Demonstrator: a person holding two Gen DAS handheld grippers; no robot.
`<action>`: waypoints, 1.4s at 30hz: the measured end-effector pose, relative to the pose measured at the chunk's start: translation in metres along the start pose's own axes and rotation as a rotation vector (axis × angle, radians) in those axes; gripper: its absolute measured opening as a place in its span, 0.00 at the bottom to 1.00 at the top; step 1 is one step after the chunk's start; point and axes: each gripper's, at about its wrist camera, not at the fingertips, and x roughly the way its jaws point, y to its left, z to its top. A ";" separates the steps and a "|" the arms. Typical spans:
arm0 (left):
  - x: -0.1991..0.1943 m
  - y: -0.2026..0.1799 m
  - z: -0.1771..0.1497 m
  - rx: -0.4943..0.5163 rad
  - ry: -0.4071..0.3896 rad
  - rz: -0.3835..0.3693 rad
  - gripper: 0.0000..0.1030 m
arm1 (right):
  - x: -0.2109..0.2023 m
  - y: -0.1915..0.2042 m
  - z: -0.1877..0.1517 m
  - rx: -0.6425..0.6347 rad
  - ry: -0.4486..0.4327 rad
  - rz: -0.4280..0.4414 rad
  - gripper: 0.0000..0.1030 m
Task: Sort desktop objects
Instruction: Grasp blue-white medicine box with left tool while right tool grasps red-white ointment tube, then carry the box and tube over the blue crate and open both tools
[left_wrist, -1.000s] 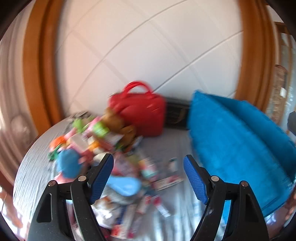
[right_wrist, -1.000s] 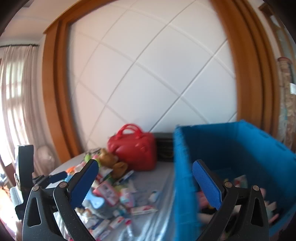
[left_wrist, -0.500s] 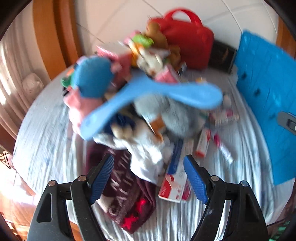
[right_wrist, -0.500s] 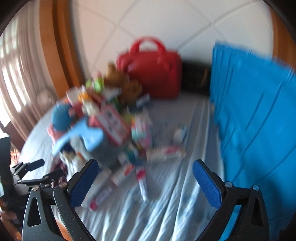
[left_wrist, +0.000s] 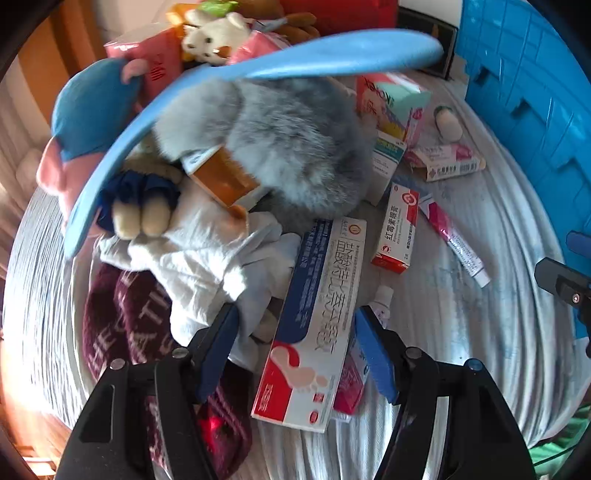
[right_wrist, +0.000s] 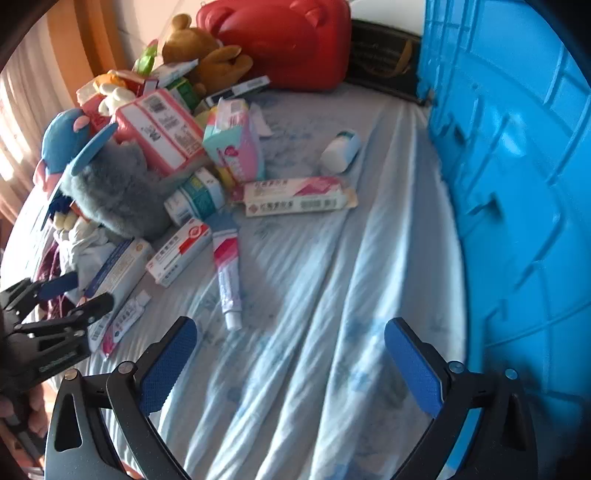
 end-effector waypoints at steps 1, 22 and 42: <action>0.001 -0.002 0.001 0.007 0.010 0.002 0.56 | 0.002 0.001 0.001 0.001 0.003 0.004 1.00; -0.009 -0.005 -0.002 0.013 0.025 -0.069 0.39 | 0.051 0.036 0.017 -0.056 0.104 0.078 0.36; -0.133 -0.016 0.046 0.038 -0.261 -0.097 0.37 | -0.080 0.025 0.038 -0.026 -0.174 0.074 0.16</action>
